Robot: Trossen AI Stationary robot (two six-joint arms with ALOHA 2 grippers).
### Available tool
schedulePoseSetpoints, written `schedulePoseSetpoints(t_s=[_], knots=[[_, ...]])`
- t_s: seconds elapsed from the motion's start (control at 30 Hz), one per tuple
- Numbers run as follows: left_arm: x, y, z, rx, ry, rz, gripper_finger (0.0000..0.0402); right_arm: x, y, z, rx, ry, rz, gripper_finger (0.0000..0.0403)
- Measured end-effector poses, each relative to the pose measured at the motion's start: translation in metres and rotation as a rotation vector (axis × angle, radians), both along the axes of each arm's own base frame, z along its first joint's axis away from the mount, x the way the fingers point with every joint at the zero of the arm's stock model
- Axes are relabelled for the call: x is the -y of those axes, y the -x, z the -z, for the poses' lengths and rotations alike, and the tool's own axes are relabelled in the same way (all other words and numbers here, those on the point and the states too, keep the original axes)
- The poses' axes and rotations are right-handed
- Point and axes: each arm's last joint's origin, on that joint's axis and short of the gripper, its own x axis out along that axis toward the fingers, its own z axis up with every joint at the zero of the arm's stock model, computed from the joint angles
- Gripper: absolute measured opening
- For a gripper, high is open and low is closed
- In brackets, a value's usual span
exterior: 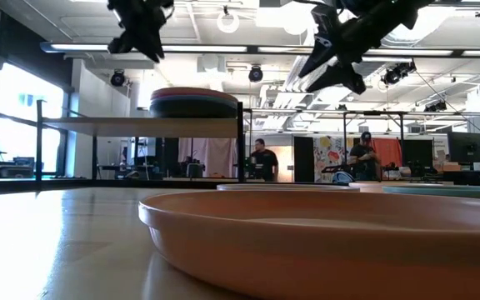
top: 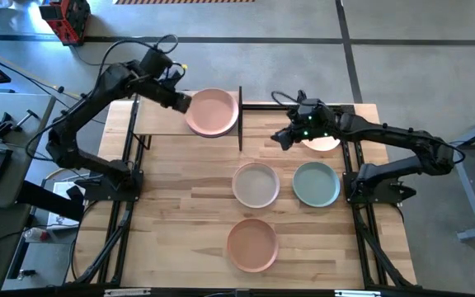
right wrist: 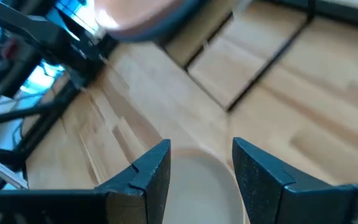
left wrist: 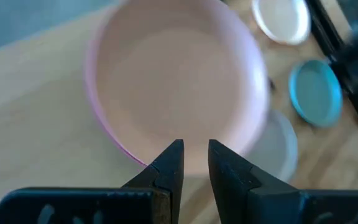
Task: Place and stack plates onto a shelf
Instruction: Put the light white plate on the shelf
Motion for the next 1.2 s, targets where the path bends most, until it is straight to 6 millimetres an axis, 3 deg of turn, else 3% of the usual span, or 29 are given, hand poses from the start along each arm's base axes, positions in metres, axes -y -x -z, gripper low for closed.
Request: schedulePoseSetpoints(t_s=[0.27,0.5,0.83,1.2], knots=[[0.057,-0.003,-0.013,-0.011,-0.013,0.183,0.0062,-0.031,-0.004,0.013,-0.141,-0.094,0.066,0.0154],[0.092,-0.005,-0.015,-0.012,-0.003,0.283,0.0062,-0.060,-0.020,0.029,-0.213,-0.156,0.081,0.0154],[0.125,-0.011,0.016,-0.124,0.018,0.343,0.0062,-0.088,-0.043,0.070,-0.382,-0.187,0.104,0.0154],[0.144,-0.019,0.051,-0.208,0.063,0.370,0.0062,-0.091,-0.051,0.105,-0.529,-0.183,0.236,0.0154]])
